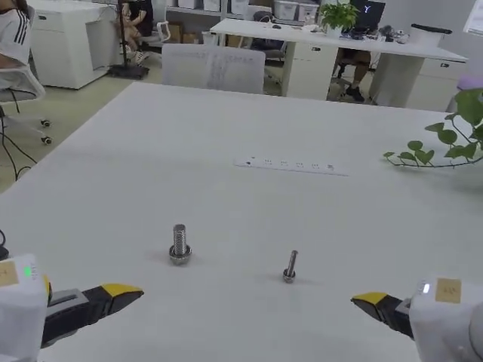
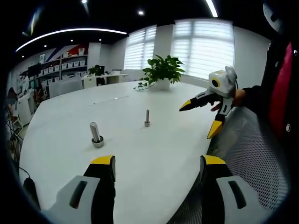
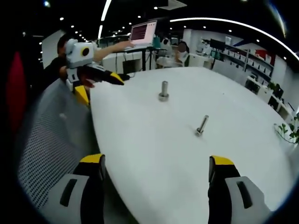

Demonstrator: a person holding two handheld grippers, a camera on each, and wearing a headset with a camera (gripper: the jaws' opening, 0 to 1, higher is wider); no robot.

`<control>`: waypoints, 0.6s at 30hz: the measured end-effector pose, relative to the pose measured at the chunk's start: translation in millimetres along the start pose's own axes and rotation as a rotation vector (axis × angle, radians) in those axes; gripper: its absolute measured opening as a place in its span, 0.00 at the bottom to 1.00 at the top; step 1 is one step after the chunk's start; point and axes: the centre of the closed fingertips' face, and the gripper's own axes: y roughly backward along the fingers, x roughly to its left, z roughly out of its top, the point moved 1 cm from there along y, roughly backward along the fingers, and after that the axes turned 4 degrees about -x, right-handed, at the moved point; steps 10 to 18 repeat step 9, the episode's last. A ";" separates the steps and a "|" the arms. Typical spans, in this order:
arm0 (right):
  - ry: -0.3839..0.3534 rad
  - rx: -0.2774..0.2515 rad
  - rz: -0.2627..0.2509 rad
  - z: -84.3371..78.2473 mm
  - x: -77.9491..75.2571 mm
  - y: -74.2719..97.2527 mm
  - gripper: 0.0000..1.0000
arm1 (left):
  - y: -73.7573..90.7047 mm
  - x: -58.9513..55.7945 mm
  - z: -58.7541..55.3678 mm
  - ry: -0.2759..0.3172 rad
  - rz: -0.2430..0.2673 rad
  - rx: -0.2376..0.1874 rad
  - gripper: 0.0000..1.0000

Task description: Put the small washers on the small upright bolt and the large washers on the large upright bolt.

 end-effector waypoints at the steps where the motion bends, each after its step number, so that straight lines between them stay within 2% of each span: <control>1: 0.001 0.007 0.000 -2.2 0.7 -0.8 0.92 | -0.1 -0.5 -0.1 0.002 -0.002 -0.001 0.73; 5: 0.011 0.022 0.000 -4.7 1.5 -2.4 0.92 | -0.2 -0.2 -0.1 0.006 0.000 -0.004 0.73; 18: 0.010 0.013 -0.003 -3.0 1.3 -2.1 0.92 | 0.2 -0.5 -0.7 0.002 0.000 0.000 0.73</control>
